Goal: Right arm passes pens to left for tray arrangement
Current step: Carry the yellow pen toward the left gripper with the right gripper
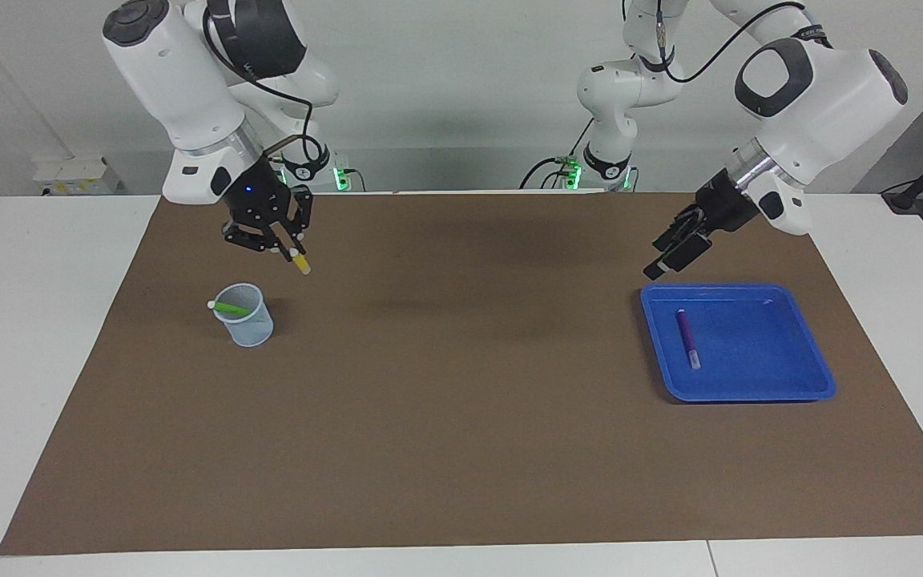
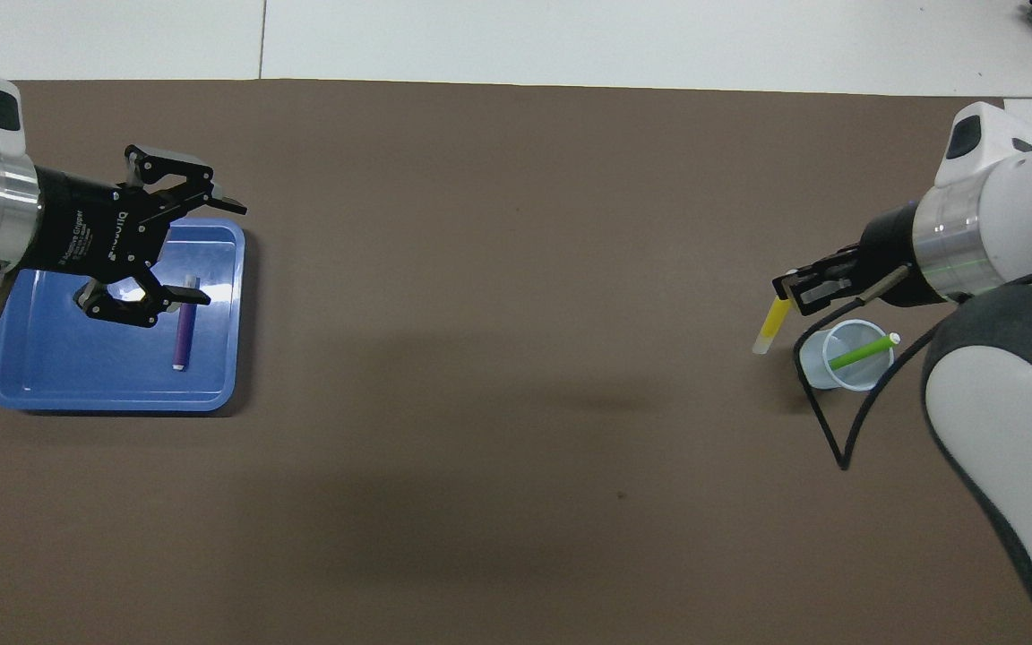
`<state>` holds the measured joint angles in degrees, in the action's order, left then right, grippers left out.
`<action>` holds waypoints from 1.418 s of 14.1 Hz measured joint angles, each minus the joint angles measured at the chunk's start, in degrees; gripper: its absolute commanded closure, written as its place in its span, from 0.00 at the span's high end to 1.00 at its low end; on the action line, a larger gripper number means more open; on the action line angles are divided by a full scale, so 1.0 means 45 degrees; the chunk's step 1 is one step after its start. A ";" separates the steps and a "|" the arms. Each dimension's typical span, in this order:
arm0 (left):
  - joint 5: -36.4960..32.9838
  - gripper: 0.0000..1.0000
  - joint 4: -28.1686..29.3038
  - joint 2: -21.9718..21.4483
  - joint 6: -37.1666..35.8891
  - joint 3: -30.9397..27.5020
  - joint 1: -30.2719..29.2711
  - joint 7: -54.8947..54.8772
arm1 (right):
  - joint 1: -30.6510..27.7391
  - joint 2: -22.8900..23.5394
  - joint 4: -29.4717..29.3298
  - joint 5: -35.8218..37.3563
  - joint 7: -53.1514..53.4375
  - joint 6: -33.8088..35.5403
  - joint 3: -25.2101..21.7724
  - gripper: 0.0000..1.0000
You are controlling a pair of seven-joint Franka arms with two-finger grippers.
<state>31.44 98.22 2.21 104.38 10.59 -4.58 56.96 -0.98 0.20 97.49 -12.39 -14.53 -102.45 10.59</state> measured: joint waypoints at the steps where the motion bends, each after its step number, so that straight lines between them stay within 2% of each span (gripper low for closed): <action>1: 0.0226 1.00 0.0158 -0.0100 0.0280 -0.0001 0.0071 0.0798 | 0.0283 0.0005 0.0002 -0.0246 0.1154 -0.0004 0.0032 0.00; 4: 0.0469 1.00 0.0950 -0.0494 0.1715 0.0018 0.0835 0.3401 | 0.0964 0.0001 0.0103 -0.1690 0.4704 -0.0382 0.0073 0.00; 7: 0.0549 1.00 0.1442 -0.0882 0.2450 0.0029 0.1477 0.5466 | 0.1450 -0.0099 0.0702 -0.3017 0.7616 -0.1609 0.0093 0.00; 13: 0.1121 0.99 0.2330 -0.1289 0.3855 0.0031 0.2385 0.7899 | 0.3087 -0.0754 0.3006 -0.5019 1.1675 -0.6322 0.0131 0.00; 16: 0.1157 0.99 0.3118 -0.1610 0.4367 0.0042 0.3064 0.9356 | 0.4083 -0.0852 0.3572 -0.5312 1.4124 -0.8617 0.0143 0.00; 18: 0.1164 0.99 0.3334 -0.1788 0.4423 0.0039 0.3159 1.0042 | 0.4599 -0.0856 0.3941 -0.5453 1.4717 -0.9594 0.0147 0.00; 20: 0.1165 0.99 0.3381 -0.1883 0.4425 0.0028 0.3247 1.0679 | 0.4725 -0.0859 0.4127 -0.5497 1.4822 -0.9818 0.0146 0.00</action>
<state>36.69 113.44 -6.26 124.29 10.72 10.03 105.01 20.28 -3.67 116.06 -37.13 52.17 -146.64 11.25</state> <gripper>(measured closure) 0.000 0.815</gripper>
